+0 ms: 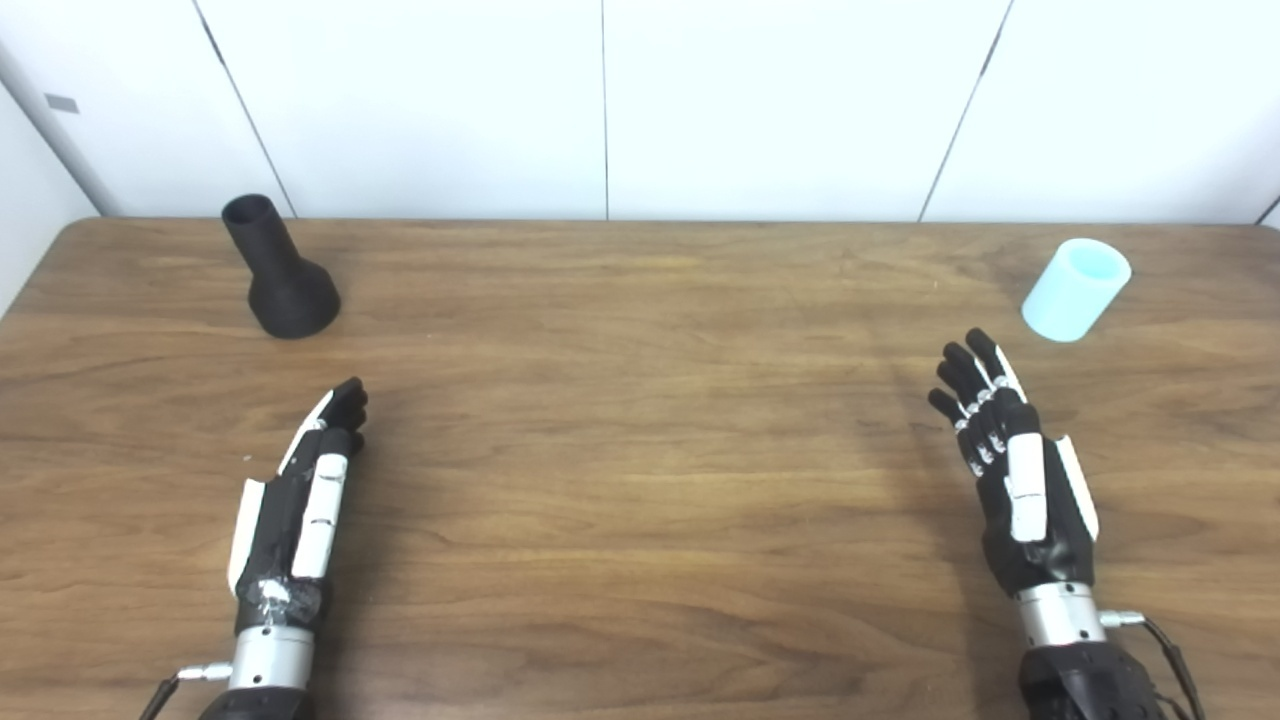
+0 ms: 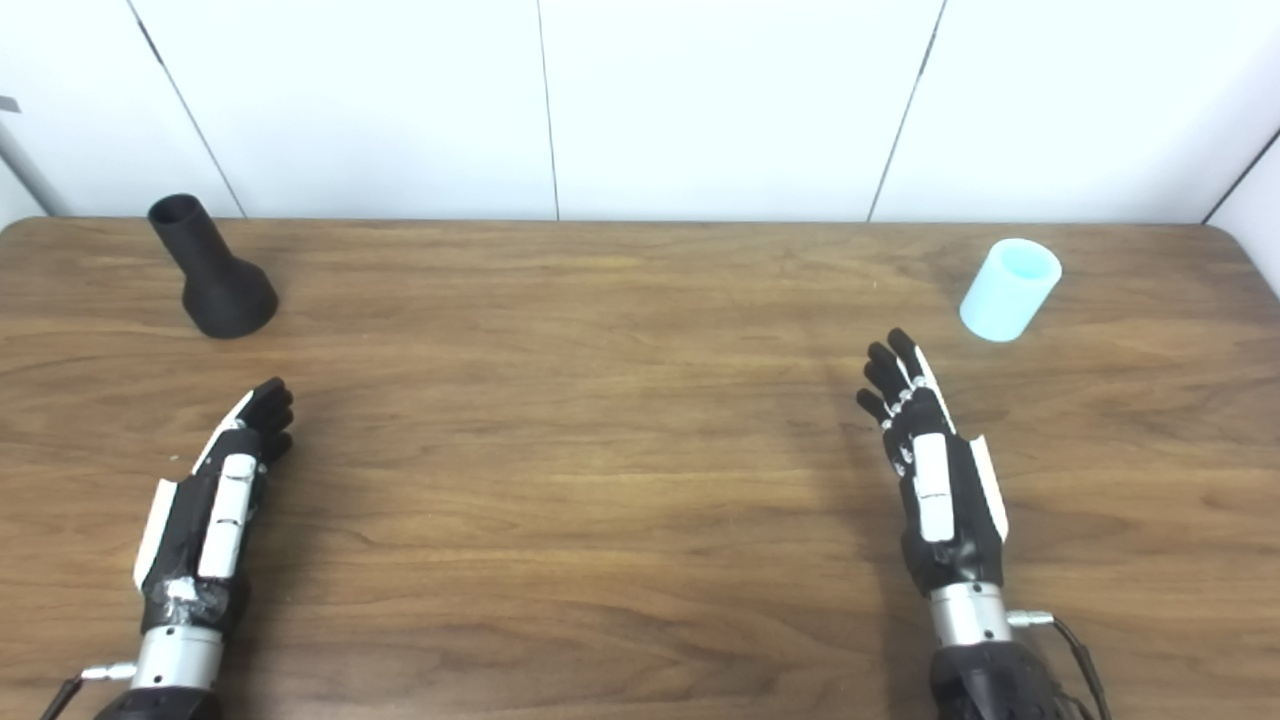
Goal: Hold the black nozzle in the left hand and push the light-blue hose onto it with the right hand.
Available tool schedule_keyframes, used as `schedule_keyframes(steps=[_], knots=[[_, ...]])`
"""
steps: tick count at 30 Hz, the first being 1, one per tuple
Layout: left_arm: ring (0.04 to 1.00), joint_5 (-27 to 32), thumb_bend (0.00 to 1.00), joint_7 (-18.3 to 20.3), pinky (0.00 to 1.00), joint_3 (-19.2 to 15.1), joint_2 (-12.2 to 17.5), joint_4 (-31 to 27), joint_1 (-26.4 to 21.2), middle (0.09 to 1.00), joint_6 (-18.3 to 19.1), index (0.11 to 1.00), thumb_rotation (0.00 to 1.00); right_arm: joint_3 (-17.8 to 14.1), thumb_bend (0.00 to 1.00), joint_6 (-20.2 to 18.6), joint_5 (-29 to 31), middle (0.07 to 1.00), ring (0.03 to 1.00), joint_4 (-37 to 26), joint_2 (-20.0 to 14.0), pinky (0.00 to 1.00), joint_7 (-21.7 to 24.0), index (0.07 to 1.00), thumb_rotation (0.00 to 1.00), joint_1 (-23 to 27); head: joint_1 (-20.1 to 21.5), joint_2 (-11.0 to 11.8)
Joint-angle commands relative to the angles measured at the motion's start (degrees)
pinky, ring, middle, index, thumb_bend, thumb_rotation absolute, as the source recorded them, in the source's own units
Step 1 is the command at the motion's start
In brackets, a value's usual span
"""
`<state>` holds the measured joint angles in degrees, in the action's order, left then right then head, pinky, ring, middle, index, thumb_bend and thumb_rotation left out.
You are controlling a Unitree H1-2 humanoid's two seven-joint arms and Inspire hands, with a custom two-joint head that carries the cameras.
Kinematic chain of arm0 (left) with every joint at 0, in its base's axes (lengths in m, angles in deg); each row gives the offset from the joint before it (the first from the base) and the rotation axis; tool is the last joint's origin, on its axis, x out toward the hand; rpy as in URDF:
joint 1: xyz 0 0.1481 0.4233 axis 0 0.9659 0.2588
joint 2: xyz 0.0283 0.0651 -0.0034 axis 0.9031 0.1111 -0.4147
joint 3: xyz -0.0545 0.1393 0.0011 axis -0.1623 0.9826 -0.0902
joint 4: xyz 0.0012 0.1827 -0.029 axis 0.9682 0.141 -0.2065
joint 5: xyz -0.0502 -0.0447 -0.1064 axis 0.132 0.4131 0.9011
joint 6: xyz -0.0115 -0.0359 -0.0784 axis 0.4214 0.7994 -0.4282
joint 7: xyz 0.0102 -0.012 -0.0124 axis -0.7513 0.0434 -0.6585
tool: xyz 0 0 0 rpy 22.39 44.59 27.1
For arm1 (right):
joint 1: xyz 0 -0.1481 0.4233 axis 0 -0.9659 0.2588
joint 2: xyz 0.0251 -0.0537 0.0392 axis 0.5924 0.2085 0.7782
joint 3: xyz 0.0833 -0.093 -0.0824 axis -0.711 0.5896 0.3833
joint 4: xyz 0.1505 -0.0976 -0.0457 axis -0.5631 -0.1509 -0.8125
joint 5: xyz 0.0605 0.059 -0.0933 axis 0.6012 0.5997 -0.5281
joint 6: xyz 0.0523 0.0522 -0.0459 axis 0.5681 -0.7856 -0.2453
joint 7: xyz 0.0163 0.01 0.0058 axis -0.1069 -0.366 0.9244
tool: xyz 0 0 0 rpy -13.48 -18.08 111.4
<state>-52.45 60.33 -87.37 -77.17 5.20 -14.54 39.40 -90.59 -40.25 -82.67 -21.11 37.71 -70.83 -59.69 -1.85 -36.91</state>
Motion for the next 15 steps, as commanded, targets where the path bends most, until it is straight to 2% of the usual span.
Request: schedule_keyframes(steps=[1,15], knots=[[0.931,-0.43,0.41,0.28,0.93,1.00,0.95,0.51,3.24,0.923,0.49,0.906,0.84,0.25,0.56,0.68,0.35,0.932,0.938,4.25,0.33,0.90,0.36,0.945,1.00,-2.41,-0.04,-0.07],[0.931,-0.72,0.41,0.28,0.93,1.06,1.07,0.41,3.18,0.924,0.37,0.912,0.84,0.23,0.55,0.68,0.38,0.930,0.938,4.34,0.34,0.90,0.30,0.939,0.98,-2.26,-0.38,-0.17]])
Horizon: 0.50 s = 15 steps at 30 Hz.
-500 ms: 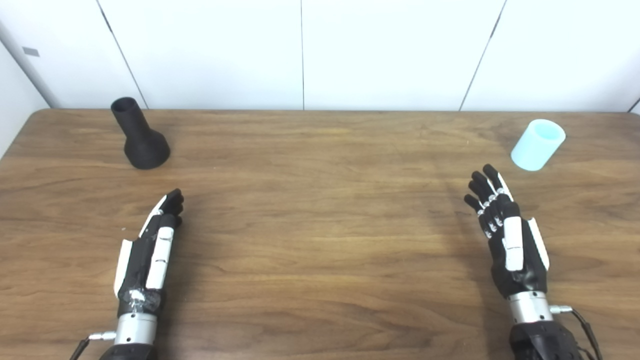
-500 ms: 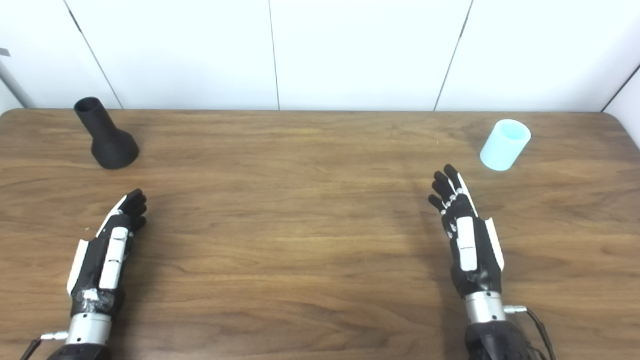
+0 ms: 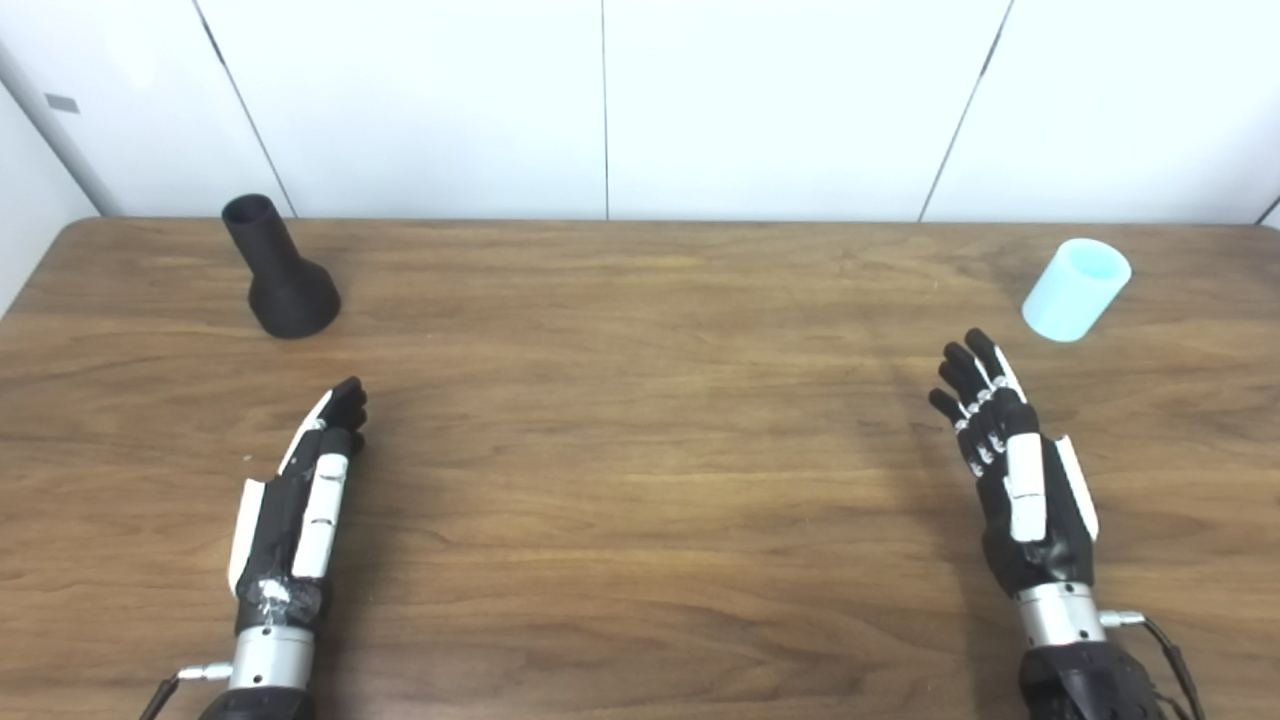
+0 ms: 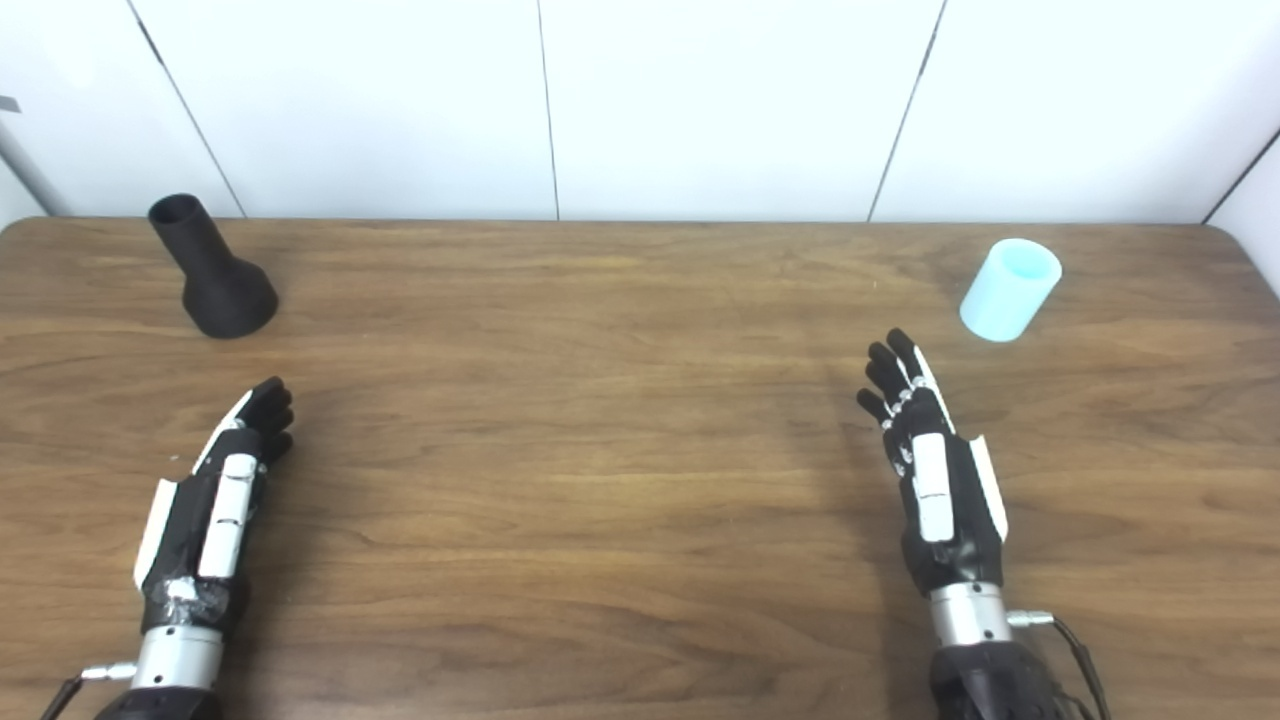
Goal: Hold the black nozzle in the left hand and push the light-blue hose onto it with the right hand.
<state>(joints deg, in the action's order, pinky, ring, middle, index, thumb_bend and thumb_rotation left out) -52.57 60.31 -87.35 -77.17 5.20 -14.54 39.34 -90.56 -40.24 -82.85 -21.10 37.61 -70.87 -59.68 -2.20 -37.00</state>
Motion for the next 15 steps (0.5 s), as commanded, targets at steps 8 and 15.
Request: schedule_keyframes(steps=[8,15], knots=[[0.924,-1.11,0.42,-0.12,0.92,1.34,0.39,0.79,3.12,0.920,0.54,0.906,0.81,-0.05,0.54,0.84,0.95,0.931,0.943,4.53,-0.19,0.91,0.71,0.952,0.99,-2.22,-5.06,1.13],[0.919,-3.15,0.48,-1.69,0.92,2.92,-1.13,1.86,3.30,0.901,-0.45,0.889,0.78,-0.47,0.53,3.81,1.77,0.964,0.972,7.34,-2.56,0.96,2.83,0.988,1.00,-1.79,-12.84,4.11]])
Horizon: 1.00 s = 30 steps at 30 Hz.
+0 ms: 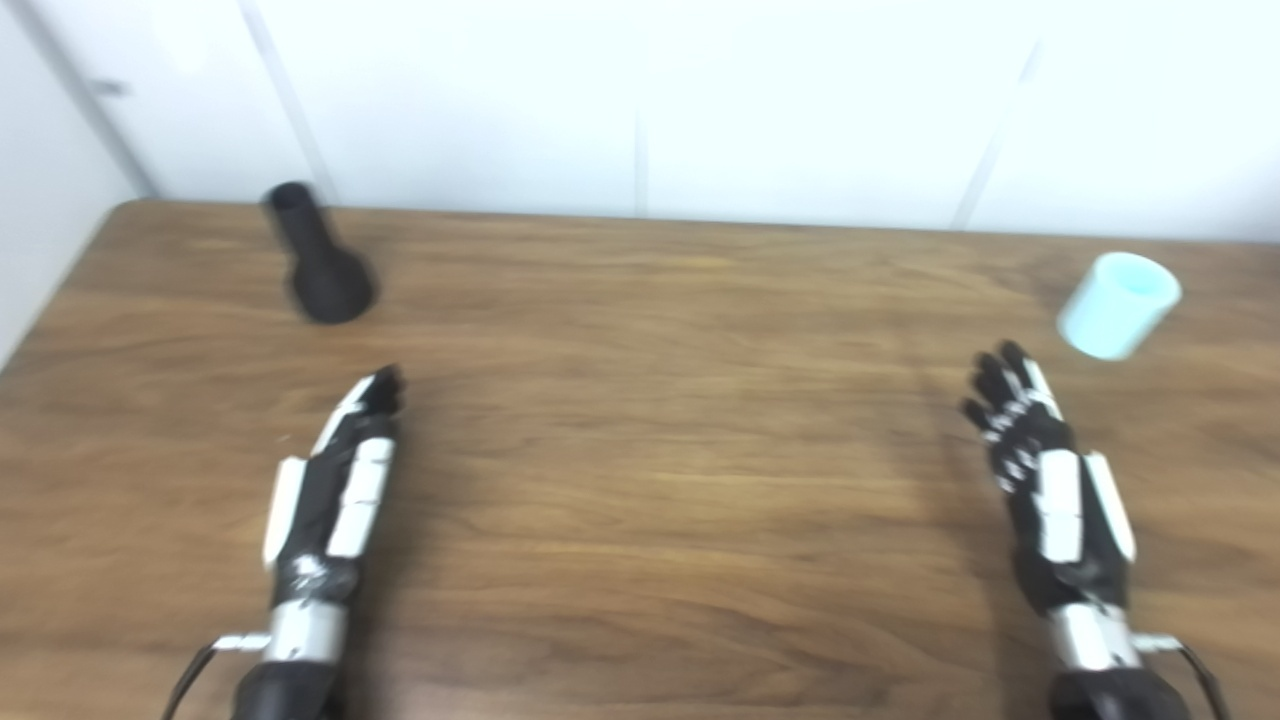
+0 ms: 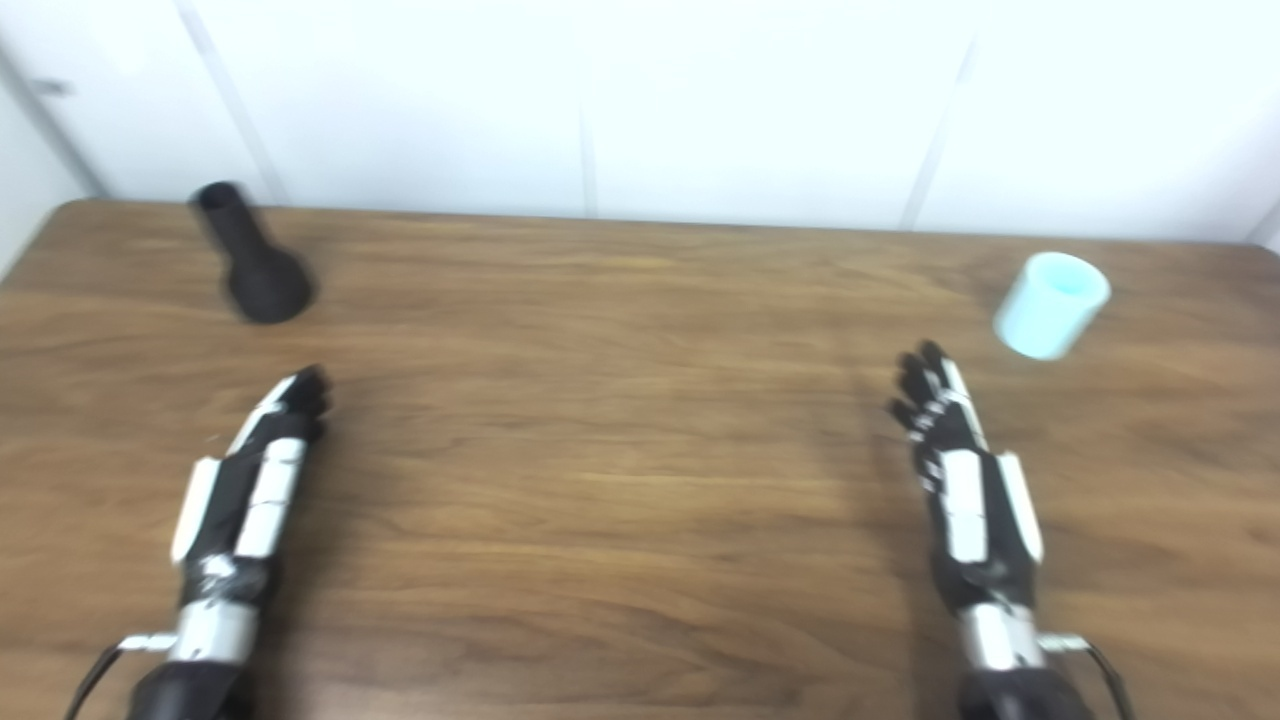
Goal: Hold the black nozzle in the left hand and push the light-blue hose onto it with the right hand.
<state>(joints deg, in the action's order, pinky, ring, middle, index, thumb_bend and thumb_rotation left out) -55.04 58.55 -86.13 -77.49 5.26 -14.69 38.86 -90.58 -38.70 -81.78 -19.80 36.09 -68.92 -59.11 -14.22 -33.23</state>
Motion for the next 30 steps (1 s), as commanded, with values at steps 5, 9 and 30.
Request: schedule_keyframes(steps=[5,9,30], knots=[[0.920,-1.50,0.45,-0.90,0.93,3.15,-1.90,2.99,3.54,0.899,-1.23,0.884,0.78,-1.08,0.57,4.02,3.59,0.971,0.987,9.57,-1.75,1.00,2.85,0.995,1.00,-1.30,-4.42,3.43],[0.924,-2.29,0.46,-1.82,0.96,3.77,-2.26,4.22,3.46,0.896,-2.57,0.880,0.79,-1.38,0.57,4.58,4.28,0.966,0.983,11.07,-1.86,1.00,3.13,0.995,1.00,-0.71,-6.02,4.42],[0.929,-3.69,0.65,-6.17,0.96,1.71,-2.92,4.85,3.38,0.898,-5.64,0.885,0.61,-1.57,0.64,4.89,2.97,0.932,0.947,12.62,-1.19,0.94,1.85,0.963,0.98,-0.26,-4.41,4.85]])
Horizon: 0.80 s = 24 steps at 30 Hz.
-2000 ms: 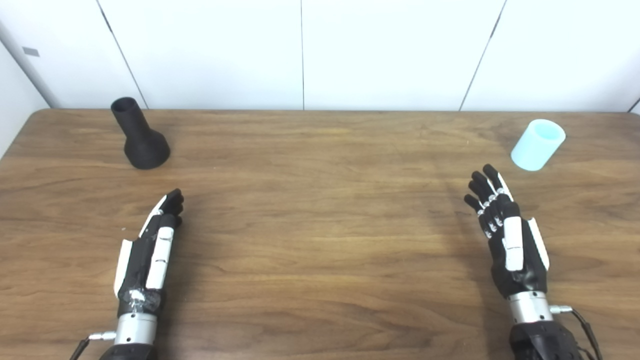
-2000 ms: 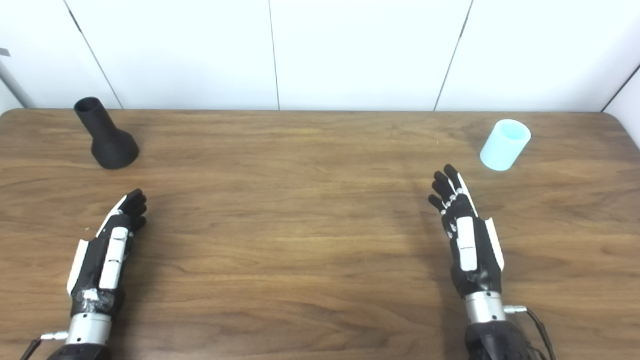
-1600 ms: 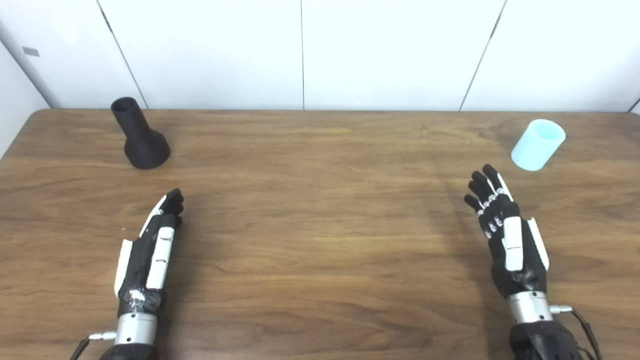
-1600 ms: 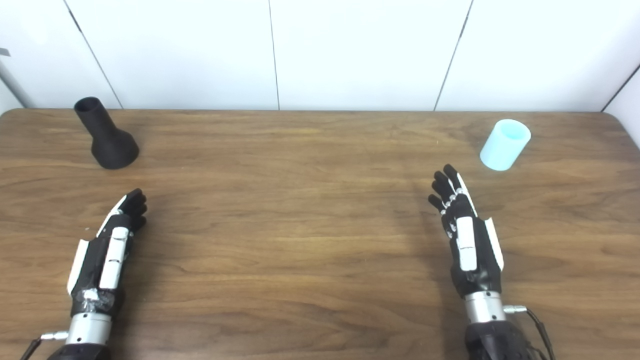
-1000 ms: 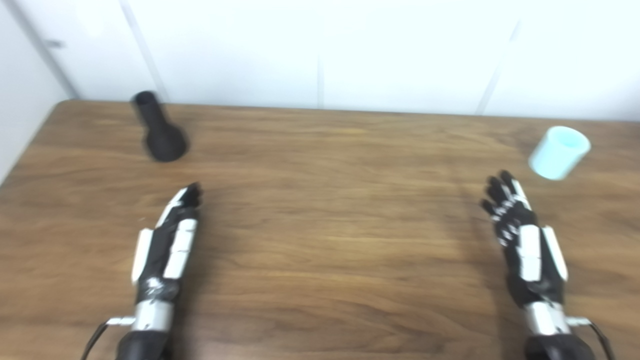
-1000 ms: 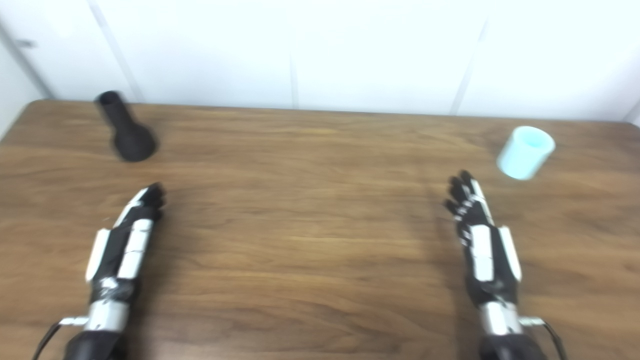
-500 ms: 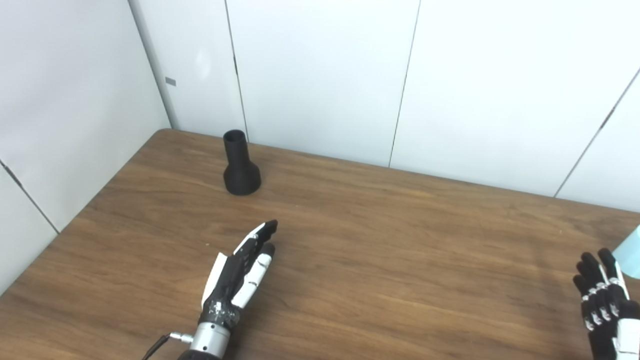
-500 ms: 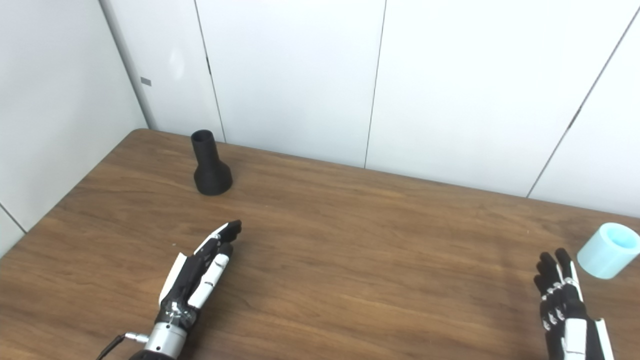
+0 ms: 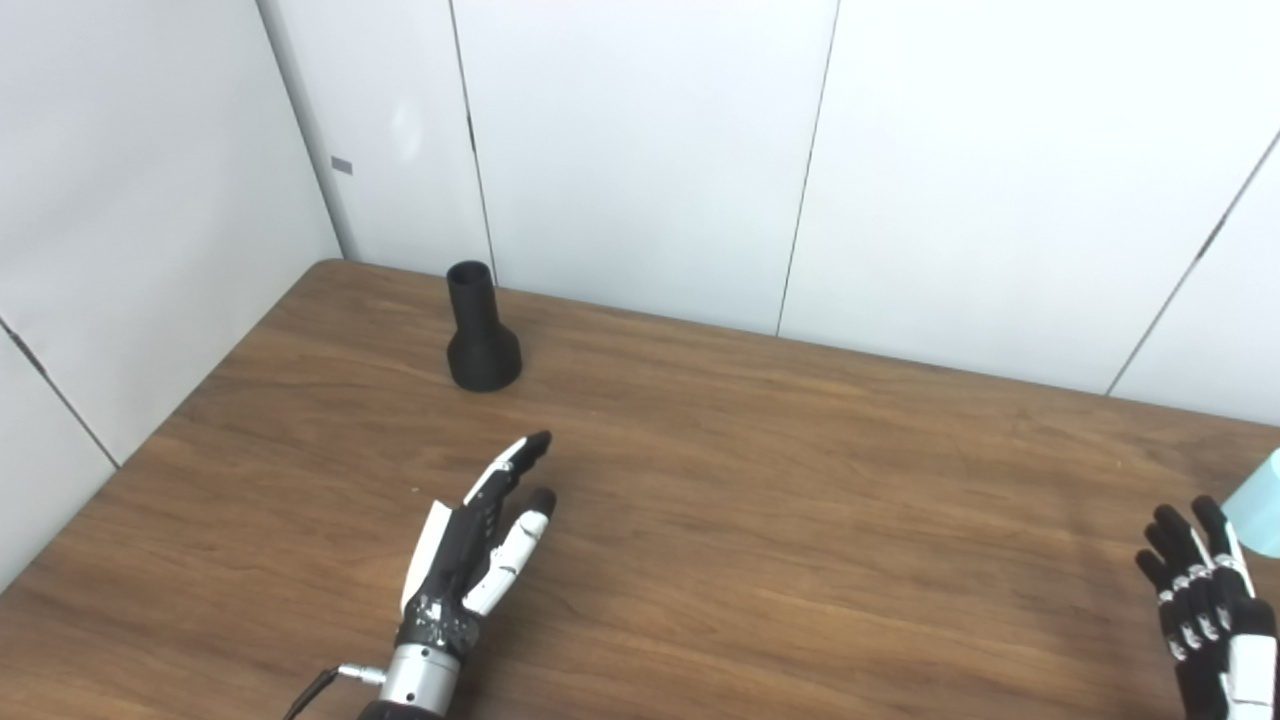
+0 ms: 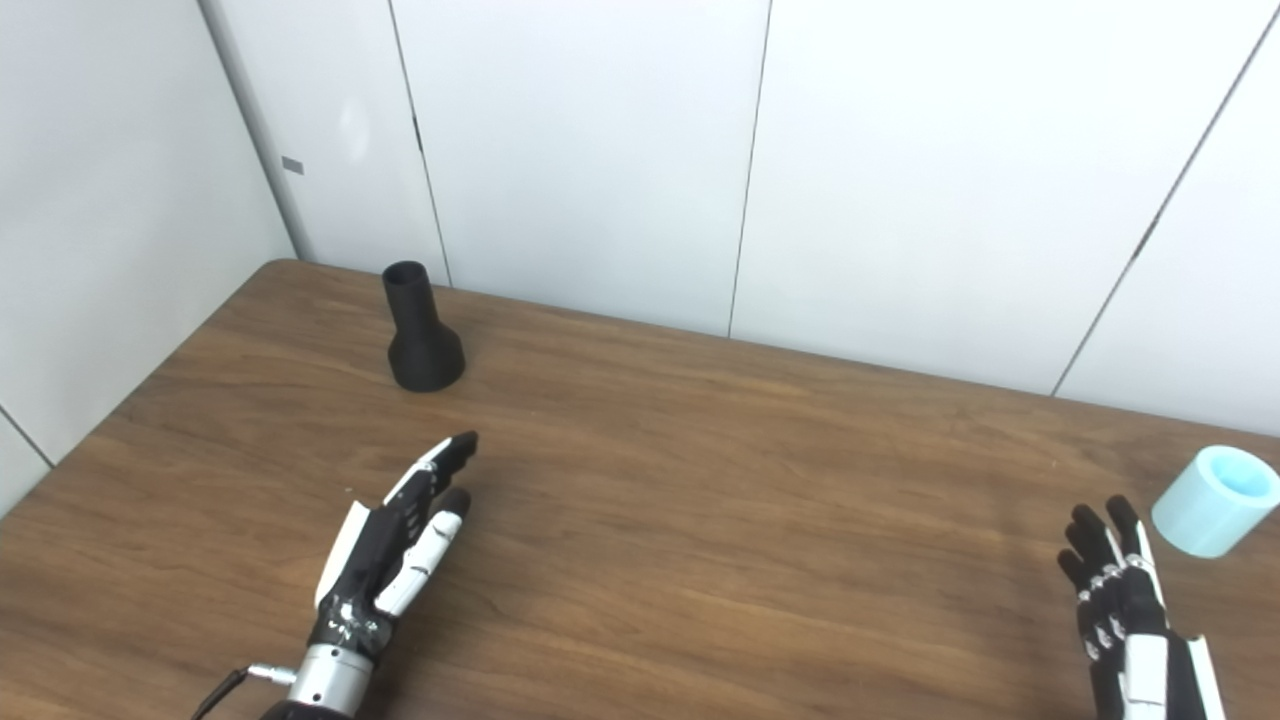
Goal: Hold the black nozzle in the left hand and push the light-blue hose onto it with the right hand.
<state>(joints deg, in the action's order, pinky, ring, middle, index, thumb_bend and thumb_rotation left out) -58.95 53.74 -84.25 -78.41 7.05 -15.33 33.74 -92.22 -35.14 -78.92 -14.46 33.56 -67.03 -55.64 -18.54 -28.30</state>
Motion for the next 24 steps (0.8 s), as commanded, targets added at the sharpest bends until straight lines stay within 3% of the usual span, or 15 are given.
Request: schedule_keyframes(steps=[1,5,12,19,24], knots=[[0.924,0.24,0.66,-1.66,0.95,-0.59,-1.56,2.50,3.68,0.895,-0.43,0.884,0.60,0.09,0.65,1.54,0.10,0.929,0.943,7.57,1.35,0.93,-0.01,0.960,0.98,-3.64,-0.16,-0.14],[0.915,-0.74,0.71,-2.89,0.89,-3.22,0.92,-0.54,1.45,0.893,2.12,0.885,0.45,0.04,0.64,1.72,0.68,0.937,0.953,9.17,2.03,0.94,-0.04,0.963,0.97,-2.91,-0.27,0.19],[0.874,-2.81,0.80,-3.94,0.84,-7.58,4.79,-3.18,-4.24,0.872,7.06,0.874,0.41,0.07,0.66,2.70,-0.54,0.937,0.947,10.90,2.71,0.93,-0.47,0.970,0.97,-1.80,0.49,0.37],[0.864,-2.64,0.84,-5.05,0.86,-10.10,9.57,2.30,-12.03,0.875,8.04,0.873,0.34,-0.12,0.62,3.45,-1.18,0.941,0.945,12.36,3.00,0.91,-0.66,0.974,0.93,-0.86,1.01,0.71],[0.874,-3.37,0.86,-5.46,0.87,-11.06,12.41,4.38,-16.59,0.882,12.16,0.882,0.33,0.15,0.60,3.23,-3.70,0.931,0.927,12.13,2.87,0.88,-1.85,0.974,0.91,-0.66,1.21,0.53]])
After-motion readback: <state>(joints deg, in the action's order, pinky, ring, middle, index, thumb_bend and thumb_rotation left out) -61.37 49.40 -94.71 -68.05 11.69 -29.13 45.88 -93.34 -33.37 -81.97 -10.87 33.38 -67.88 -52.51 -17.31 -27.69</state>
